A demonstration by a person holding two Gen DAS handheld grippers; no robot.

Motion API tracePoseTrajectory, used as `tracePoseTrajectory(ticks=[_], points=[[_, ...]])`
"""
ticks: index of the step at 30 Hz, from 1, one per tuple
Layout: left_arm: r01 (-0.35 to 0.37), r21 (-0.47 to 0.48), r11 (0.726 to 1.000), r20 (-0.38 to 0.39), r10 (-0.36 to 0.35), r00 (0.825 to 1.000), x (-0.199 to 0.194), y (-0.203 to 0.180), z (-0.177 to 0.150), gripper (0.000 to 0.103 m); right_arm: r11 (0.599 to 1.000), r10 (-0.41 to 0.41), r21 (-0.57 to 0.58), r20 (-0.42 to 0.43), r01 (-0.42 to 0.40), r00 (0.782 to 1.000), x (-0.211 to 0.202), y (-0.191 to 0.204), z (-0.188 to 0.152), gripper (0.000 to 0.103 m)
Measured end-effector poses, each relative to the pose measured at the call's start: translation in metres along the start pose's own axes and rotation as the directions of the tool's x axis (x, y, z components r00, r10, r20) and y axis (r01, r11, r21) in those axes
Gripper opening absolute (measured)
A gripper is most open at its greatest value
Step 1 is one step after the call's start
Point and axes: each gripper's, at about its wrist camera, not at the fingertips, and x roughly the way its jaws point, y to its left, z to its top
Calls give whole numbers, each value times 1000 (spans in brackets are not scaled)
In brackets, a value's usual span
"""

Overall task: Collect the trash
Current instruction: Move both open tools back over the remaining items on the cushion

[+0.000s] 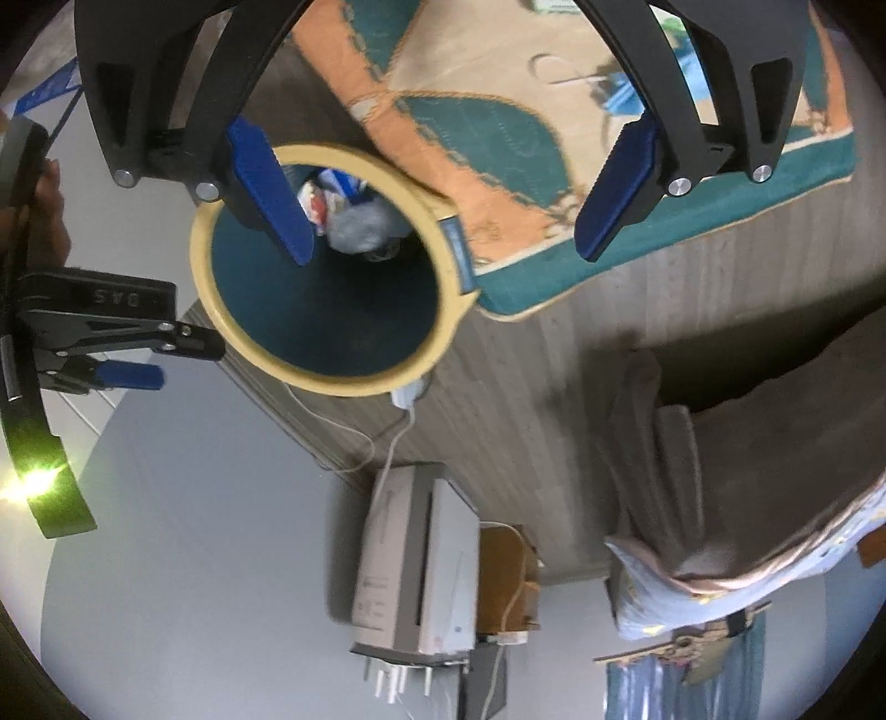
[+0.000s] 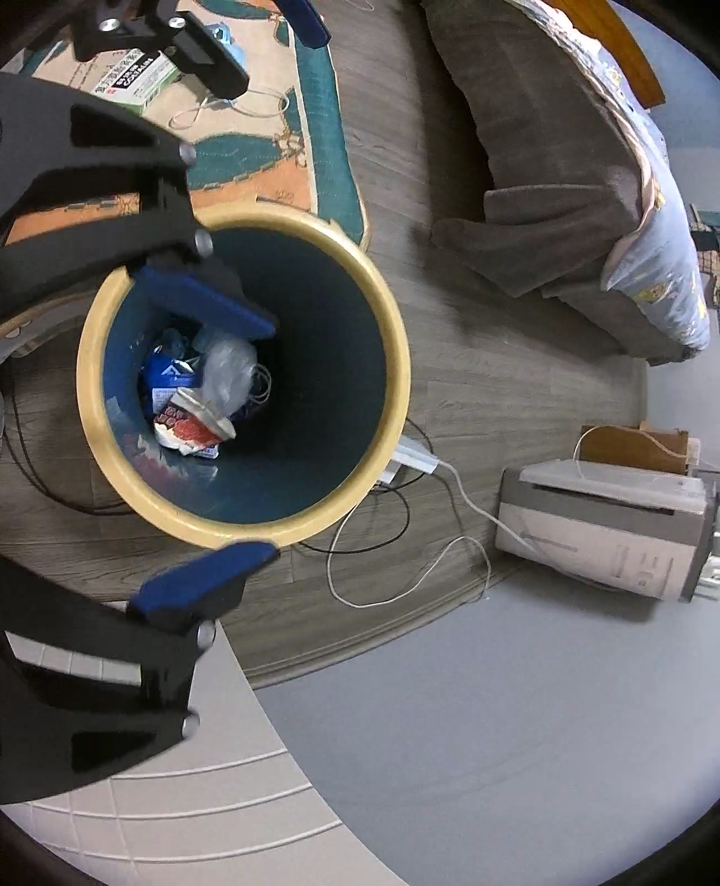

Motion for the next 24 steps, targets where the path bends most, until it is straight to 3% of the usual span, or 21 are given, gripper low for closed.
tracePoseTrajectory(ticks=[4,13,24], points=[[-35,-19,999,-1,35,999,-13,18,-5,95,1000,22,-16,28,-21,999,-10,12,3,97],[-102,-45,994,25,103,994,-49,62,-21,96,992,73,-104,27,-70,997,-18,64,2,97],[-207,-135,969,-2,209,978,-87,126,-49,96,960,148,-242,14,-140,989,-25,143,-6,97]])
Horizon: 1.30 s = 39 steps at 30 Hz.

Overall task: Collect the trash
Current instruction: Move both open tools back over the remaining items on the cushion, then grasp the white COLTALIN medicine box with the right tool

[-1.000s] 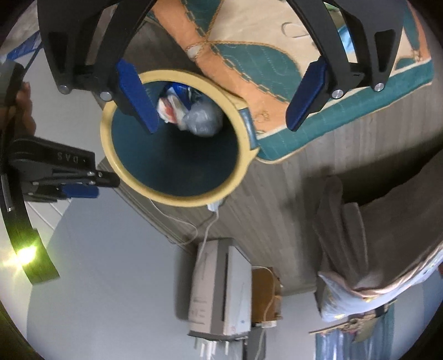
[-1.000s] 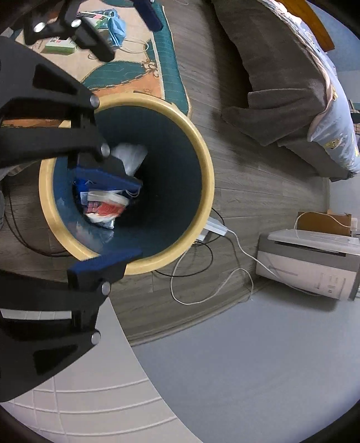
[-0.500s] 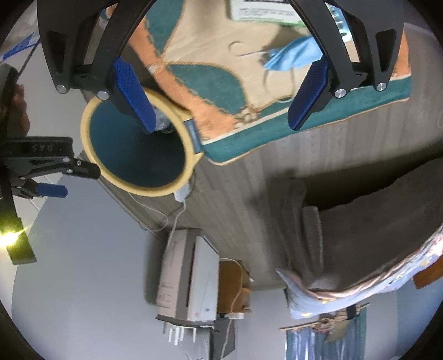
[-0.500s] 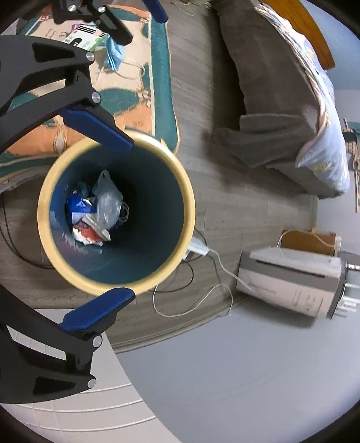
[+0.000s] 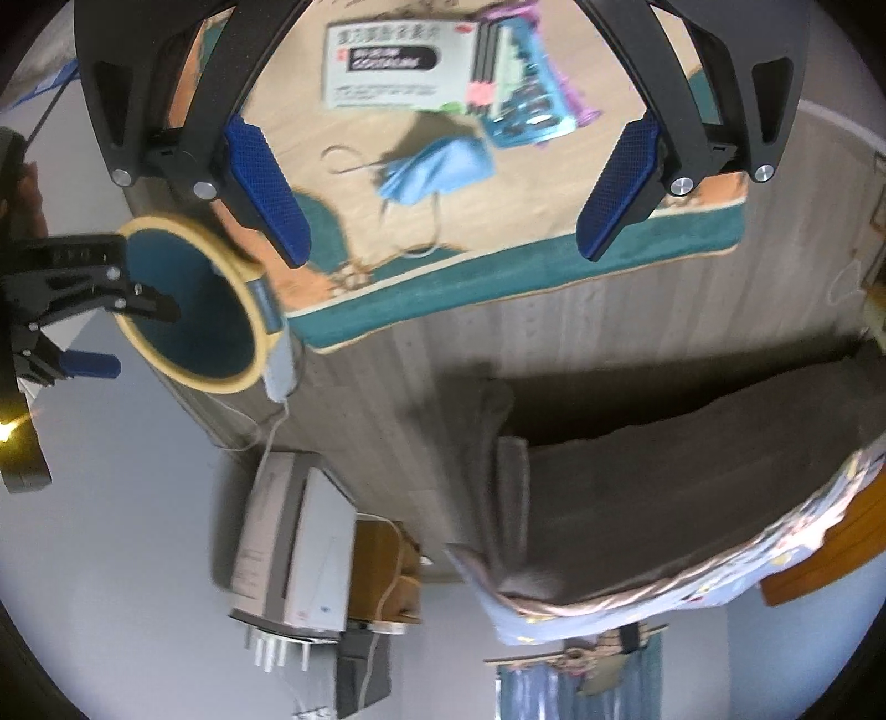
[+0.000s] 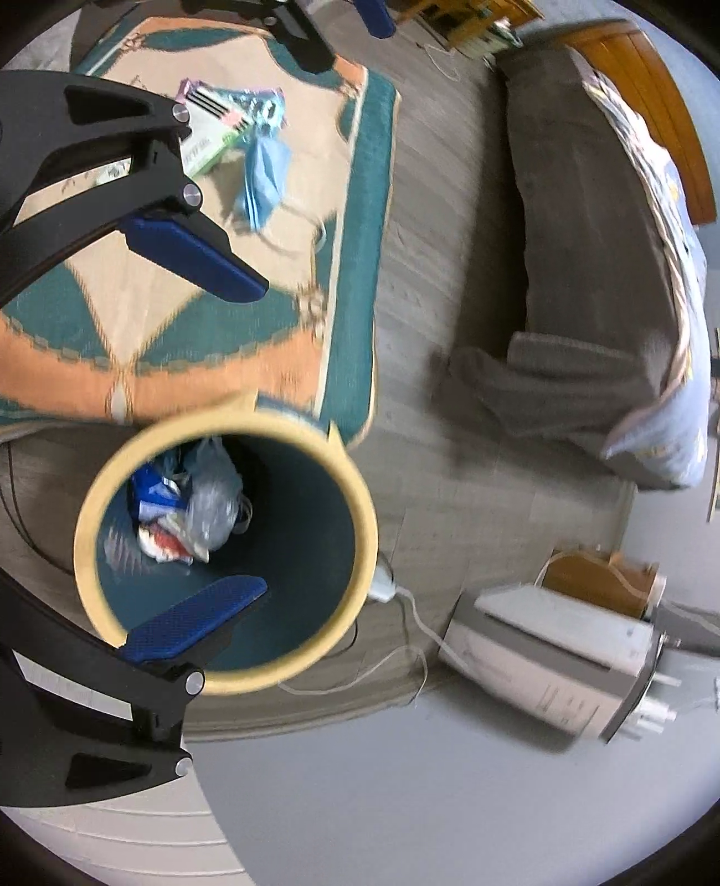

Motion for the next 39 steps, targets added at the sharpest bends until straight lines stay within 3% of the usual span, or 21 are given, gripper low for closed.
tracePoseTrajectory(ticks=[9,13,18,27,39], points=[[-78,-23,997,1,78,997,-36,39,-33,96,985,75,-153,-2,-74,997,-3,63,-13,97],[-102,-120,987,-7,102,995,-61,61,-54,96,975,118,-186,-12,-118,993,-10,83,-23,97],[-87,-277,957,-22,84,996,-79,82,-74,96,961,170,-217,-22,-171,985,-11,112,-33,97],[-169,-165,972,-112,151,982,-47,94,-88,96,918,180,-341,-94,-202,979,16,155,-49,97],[-198,-180,963,-194,163,967,-21,129,-96,96,840,231,-434,-258,-326,938,56,208,-68,97]])
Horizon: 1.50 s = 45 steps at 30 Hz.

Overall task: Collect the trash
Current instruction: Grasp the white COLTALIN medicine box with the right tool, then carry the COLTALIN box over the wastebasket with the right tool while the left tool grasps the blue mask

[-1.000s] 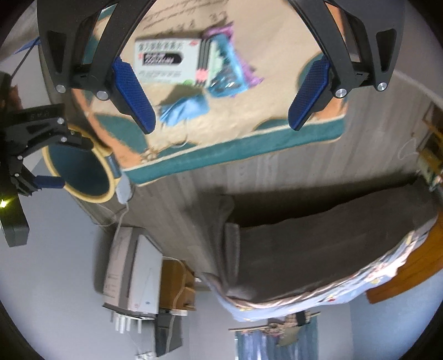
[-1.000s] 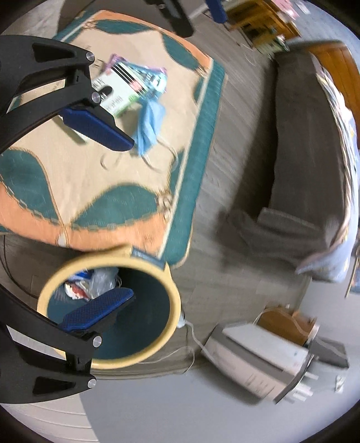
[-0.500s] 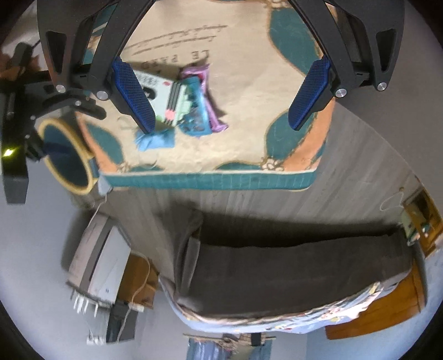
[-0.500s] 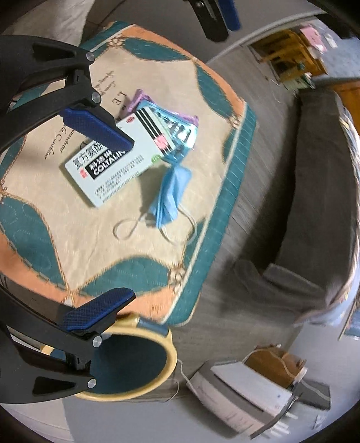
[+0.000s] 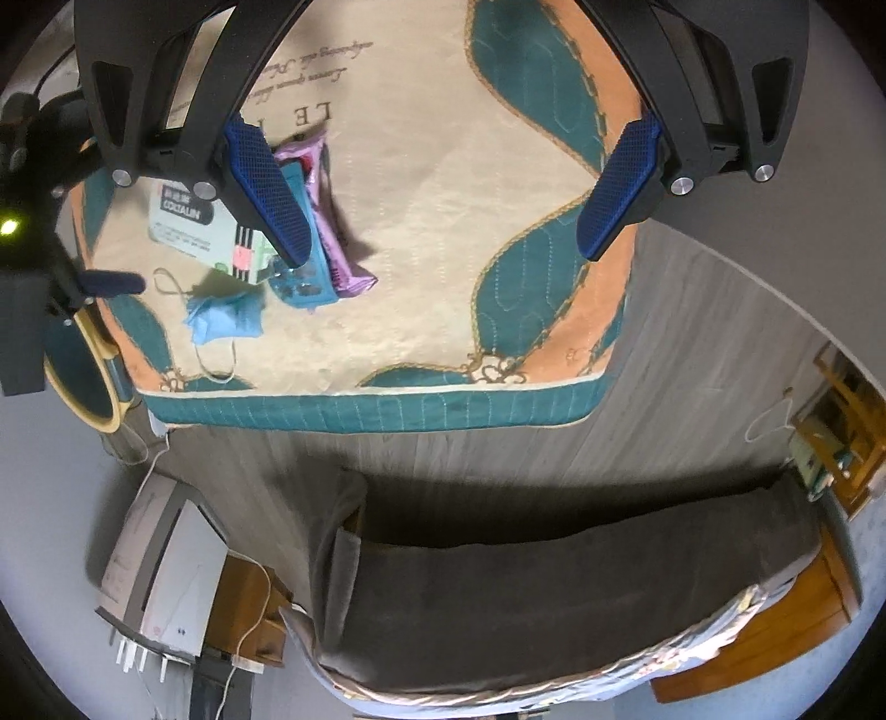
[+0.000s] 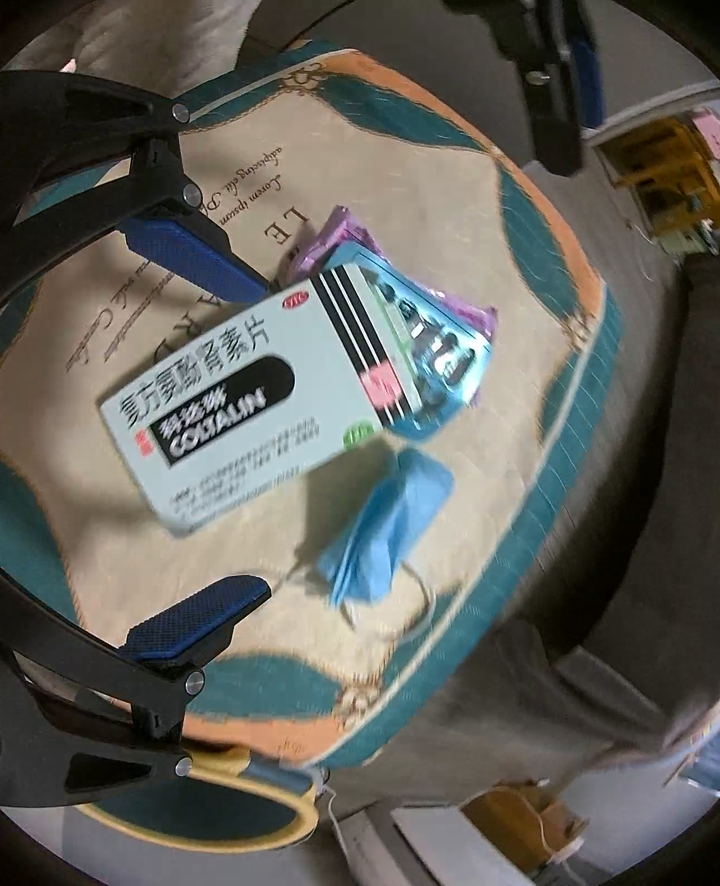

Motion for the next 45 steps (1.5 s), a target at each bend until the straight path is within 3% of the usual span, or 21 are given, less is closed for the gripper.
tracePoseTrajectory(ticks=[8,12,15,18,23,28,29,30,32,41,43,45], points=[[8,22,1000,-13,-8,1000,5,3,1,96,999,16,-41,-49,-18,999,23,14,7,96],[12,12,1000,-20,-12,1000,6,5,1,96,999,38,-33,-50,-40,998,20,13,8,79],[16,7,1000,-23,-15,1000,8,3,3,96,997,69,-22,-32,-70,997,9,7,5,52],[21,17,1000,-23,-21,1000,9,-5,5,96,997,80,-3,-33,-80,996,0,1,2,37],[17,51,999,-22,-16,1000,9,-19,6,96,994,101,39,-40,-100,994,-6,-13,-6,23],[19,58,998,-20,-17,1000,8,-26,6,96,994,63,87,-11,-61,998,-17,-32,-7,26],[16,60,998,-22,-15,1000,9,-27,6,96,992,67,104,-14,-65,998,-16,-36,-8,41],[15,61,998,-25,-13,1000,10,-27,6,96,991,69,113,-17,-67,997,-14,-39,-9,64],[14,62,998,-30,-13,999,12,-28,6,96,992,73,109,-23,-70,997,-10,-41,-12,78],[11,85,996,-53,-7,999,21,-33,5,96,998,53,30,-122,-49,991,25,-26,-19,83],[12,85,996,-54,-7,998,21,-33,5,96,999,43,3,-137,-43,990,28,-22,-20,72],[14,79,997,-57,-9,998,22,-35,6,96,999,44,1,-147,-44,988,26,-21,-21,72]])
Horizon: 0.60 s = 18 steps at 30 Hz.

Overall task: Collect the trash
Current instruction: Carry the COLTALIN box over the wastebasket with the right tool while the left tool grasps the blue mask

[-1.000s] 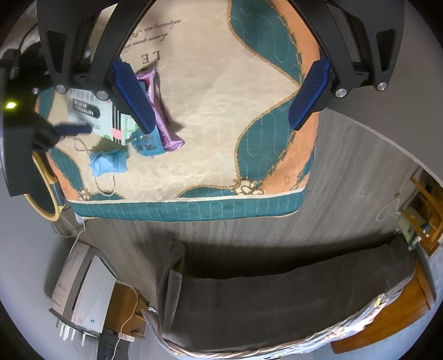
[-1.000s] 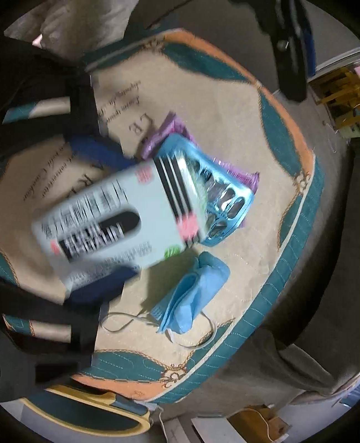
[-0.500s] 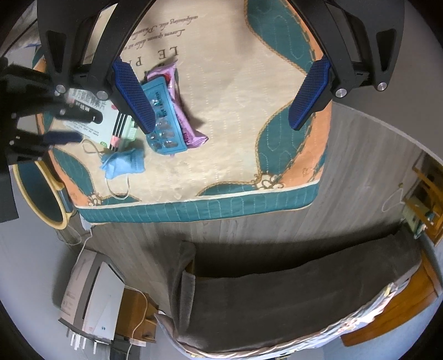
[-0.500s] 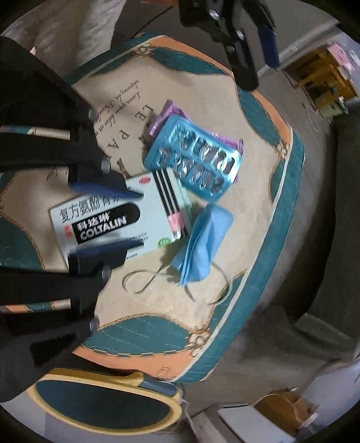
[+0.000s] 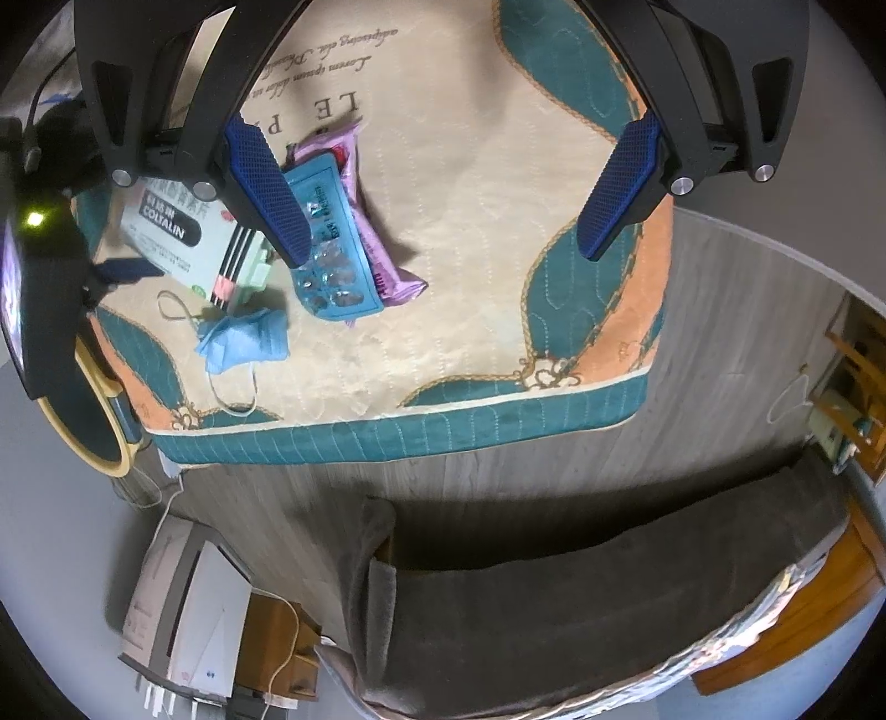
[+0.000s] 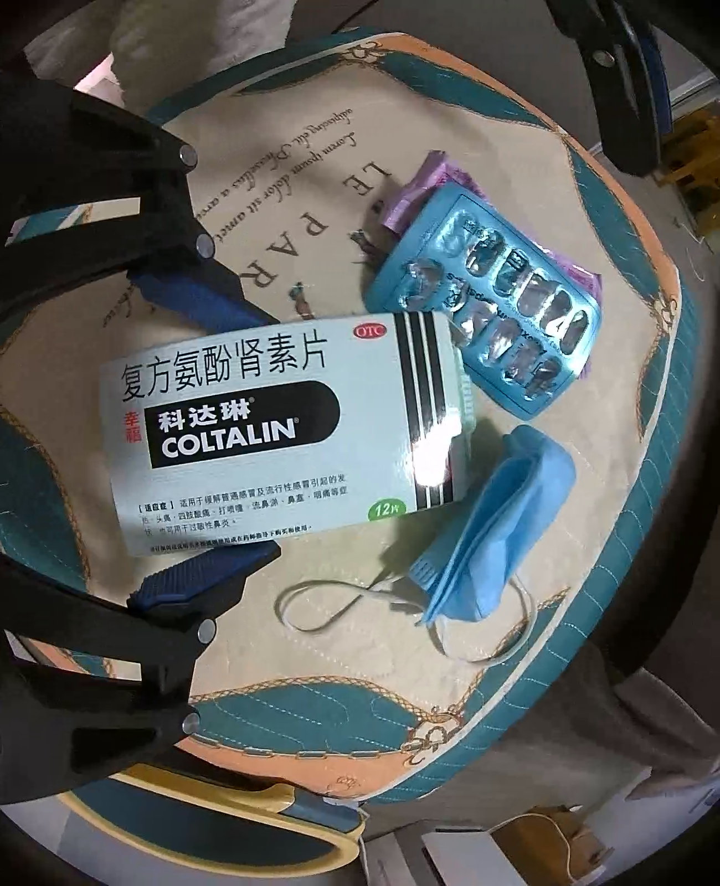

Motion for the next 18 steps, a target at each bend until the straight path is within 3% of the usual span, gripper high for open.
tracePoseTrajectory(ticks=[9,14,18], points=[[21,30,999,-3,-21,1000,10,-29,10,96,998,-68,12,62,68,996,-74,-12,-30,72],[86,79,993,6,-87,996,28,-61,18,96,979,-147,163,138,124,979,-105,-61,-43,72],[90,147,985,8,-92,996,41,-87,24,96,942,-176,309,133,128,975,-104,-111,-47,72]])
